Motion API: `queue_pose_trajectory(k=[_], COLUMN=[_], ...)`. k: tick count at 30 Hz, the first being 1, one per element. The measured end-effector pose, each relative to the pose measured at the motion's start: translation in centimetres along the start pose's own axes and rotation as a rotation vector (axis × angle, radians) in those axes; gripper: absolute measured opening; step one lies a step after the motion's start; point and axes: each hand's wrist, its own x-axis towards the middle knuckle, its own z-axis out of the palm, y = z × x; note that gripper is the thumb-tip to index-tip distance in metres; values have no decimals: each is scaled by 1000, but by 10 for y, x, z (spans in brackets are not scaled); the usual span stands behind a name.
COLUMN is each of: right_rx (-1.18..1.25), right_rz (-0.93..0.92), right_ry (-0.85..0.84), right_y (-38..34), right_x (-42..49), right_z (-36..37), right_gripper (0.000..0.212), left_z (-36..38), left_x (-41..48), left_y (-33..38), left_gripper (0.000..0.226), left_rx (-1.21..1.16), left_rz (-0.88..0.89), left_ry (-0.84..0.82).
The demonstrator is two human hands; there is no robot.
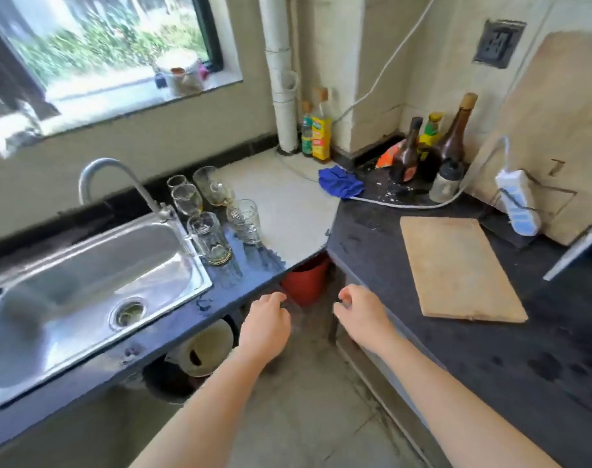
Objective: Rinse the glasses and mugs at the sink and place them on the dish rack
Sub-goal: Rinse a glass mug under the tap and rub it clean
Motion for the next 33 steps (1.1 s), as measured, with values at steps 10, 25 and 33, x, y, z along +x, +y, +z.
queue_pose_trajectory(k=[10, 25, 33], right_rx=[-63, -70, -78], right_rz=[-166, 48, -35], right_ry=[-160, -169, -253], right_y=[-131, -235, -286], right_x=[91, 230, 231], right_z=[78, 147, 145], right_gripper=[23, 25, 30], left_z=[-75, -122, -159], left_x=[54, 181, 176], left_y=[-121, -199, -235], left_gripper=[36, 47, 30], left_rx=[-106, -421, -627], left_rz=[-219, -207, -176], left_ry=[155, -23, -49])
